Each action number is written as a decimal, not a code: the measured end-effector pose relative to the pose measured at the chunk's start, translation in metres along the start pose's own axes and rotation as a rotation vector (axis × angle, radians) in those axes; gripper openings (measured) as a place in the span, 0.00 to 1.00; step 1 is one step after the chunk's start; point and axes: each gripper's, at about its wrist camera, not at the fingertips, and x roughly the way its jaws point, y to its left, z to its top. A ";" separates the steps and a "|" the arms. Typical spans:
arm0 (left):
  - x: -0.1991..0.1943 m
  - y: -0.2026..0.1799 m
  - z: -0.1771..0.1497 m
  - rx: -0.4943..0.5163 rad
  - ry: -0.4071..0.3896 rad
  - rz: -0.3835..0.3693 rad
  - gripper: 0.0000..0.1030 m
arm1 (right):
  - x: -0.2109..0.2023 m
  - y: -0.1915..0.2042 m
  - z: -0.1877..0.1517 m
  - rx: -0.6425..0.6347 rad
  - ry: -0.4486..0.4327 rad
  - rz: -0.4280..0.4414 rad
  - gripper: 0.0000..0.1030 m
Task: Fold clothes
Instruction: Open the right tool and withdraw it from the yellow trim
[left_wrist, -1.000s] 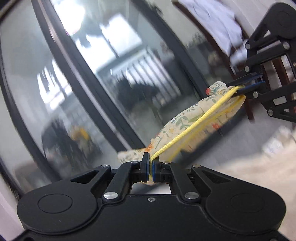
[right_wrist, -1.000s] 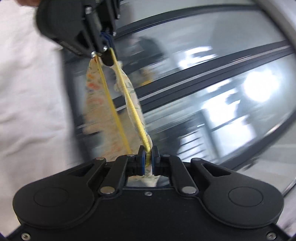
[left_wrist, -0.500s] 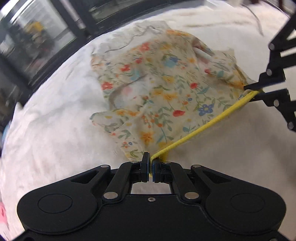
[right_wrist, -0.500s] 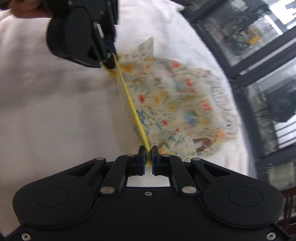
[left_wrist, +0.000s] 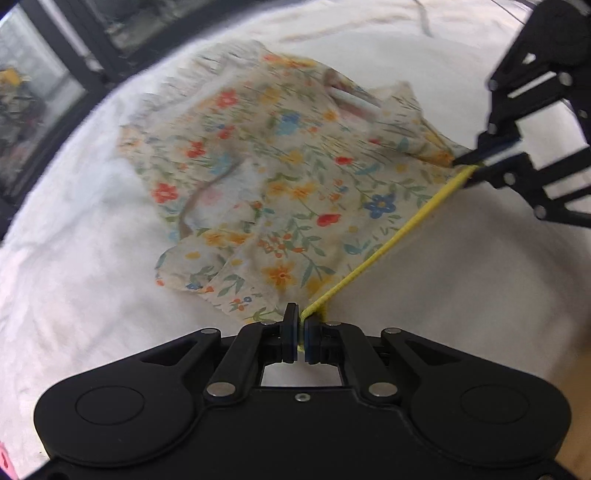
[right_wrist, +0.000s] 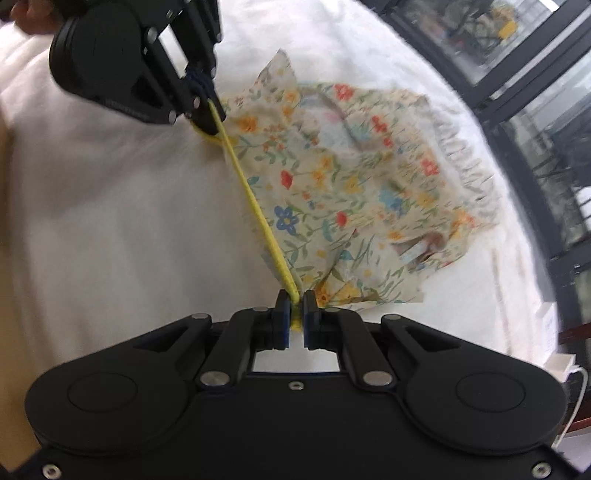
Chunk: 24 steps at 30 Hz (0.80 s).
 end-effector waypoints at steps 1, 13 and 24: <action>0.000 0.002 0.001 0.018 -0.004 -0.003 0.03 | -0.001 0.001 -0.002 0.004 0.009 0.013 0.07; 0.006 0.009 0.002 0.119 0.042 -0.027 0.04 | 0.007 -0.011 0.004 0.026 0.044 0.123 0.19; -0.015 0.004 -0.003 0.182 -0.055 -0.005 0.05 | -0.021 -0.050 -0.003 0.166 -0.021 0.168 0.26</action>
